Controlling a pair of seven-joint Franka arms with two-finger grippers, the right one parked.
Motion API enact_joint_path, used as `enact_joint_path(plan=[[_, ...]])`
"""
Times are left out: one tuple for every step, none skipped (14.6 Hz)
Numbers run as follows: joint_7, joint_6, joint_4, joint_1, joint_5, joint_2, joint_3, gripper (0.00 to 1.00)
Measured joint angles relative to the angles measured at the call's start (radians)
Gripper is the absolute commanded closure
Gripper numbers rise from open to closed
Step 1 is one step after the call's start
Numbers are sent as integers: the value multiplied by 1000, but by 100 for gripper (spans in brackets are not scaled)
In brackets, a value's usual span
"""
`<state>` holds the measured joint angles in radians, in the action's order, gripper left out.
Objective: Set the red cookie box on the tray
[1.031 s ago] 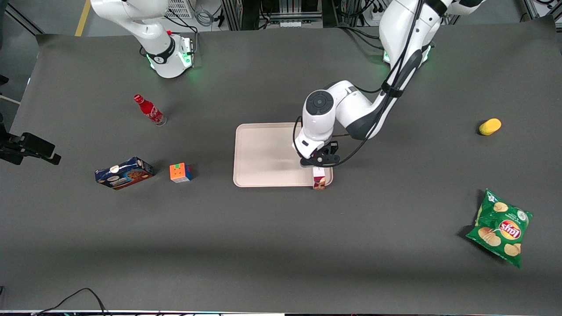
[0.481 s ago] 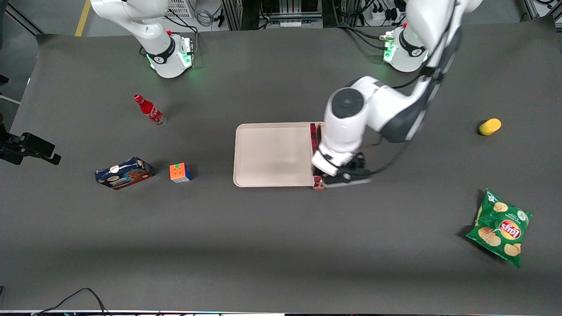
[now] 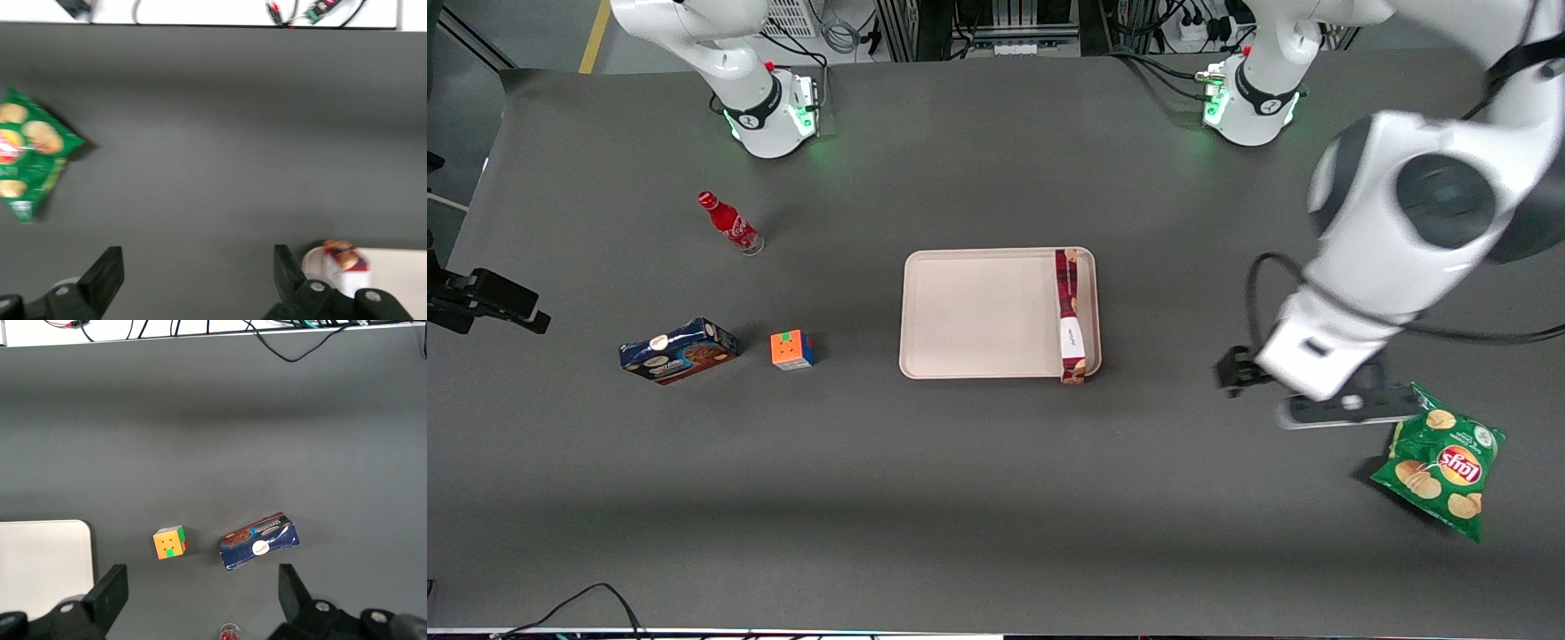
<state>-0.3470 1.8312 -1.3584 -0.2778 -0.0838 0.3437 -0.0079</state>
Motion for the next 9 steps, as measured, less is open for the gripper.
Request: enact_joint_path(plan=[[56, -46, 5, 10, 1, -29, 22, 0], [99, -90, 8, 19, 2, -58, 38, 0], [132, -135, 9, 30, 2, -90, 47, 0], [158, -175, 8, 42, 2, -123, 52, 0], [181, -205, 8, 52, 2, -153, 54, 0], [202, -223, 8, 61, 2, -179, 57, 0], [221, -231, 7, 70, 2, -199, 61, 0], [239, -233, 6, 78, 2, -212, 67, 0], [250, -234, 6, 82, 8, -218, 75, 0]])
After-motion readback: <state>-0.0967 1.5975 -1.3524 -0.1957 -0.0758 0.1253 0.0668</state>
